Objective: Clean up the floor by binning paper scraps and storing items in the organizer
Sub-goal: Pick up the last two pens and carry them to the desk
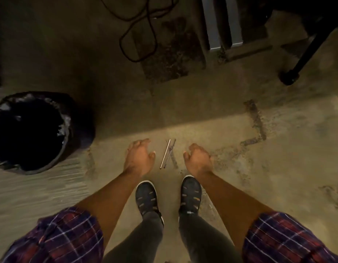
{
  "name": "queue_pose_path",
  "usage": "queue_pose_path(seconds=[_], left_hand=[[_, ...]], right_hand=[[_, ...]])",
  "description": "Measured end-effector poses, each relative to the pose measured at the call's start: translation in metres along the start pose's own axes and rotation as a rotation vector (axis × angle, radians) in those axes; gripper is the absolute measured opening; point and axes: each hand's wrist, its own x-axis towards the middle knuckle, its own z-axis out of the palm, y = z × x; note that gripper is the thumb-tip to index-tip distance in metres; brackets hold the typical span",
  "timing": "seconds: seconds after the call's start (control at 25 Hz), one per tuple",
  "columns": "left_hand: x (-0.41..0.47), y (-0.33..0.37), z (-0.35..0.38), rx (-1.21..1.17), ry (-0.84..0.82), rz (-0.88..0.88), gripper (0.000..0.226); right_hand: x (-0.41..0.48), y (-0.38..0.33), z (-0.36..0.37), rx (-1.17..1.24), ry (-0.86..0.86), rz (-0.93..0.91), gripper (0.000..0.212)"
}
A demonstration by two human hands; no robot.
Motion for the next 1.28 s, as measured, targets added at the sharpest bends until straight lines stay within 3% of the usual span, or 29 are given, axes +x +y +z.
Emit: queue_pose_path(seconds=[0.16, 0.44, 0.6, 0.8, 1.04, 1.16, 1.28], left_hand=[[0.066, -0.017, 0.078, -0.101, -0.105, -0.076, 0.046], [0.149, -0.028, 0.168, -0.081, -0.151, -0.165, 0.021], [0.162, -0.03, 0.202, -0.002, -0.145, -0.146, 0.024], [0.154, -0.031, 0.212, 0.03, -0.119, -0.08, 0.017], [0.121, -0.03, 0.165, -0.51, -0.143, -0.1, 0.014], [0.083, -0.009, 0.117, -0.805, -0.129, -0.157, 0.011], [0.038, 0.014, 0.061, -0.955, -0.098, -0.207, 0.012]], right_hand=[[0.071, 0.017, 0.066, -0.015, -0.029, 0.041, 0.023], [0.158, 0.025, 0.149, 0.109, -0.044, 0.142, 0.019], [0.185, 0.02, 0.178, 0.05, 0.042, 0.164, 0.028], [0.184, 0.017, 0.187, 0.019, 0.132, 0.125, 0.018], [0.14, 0.018, 0.132, 0.467, 0.028, -0.008, 0.01], [0.105, -0.002, 0.093, 0.587, 0.006, -0.049, 0.017], [0.065, -0.032, 0.047, 0.741, 0.011, -0.059, 0.019]])
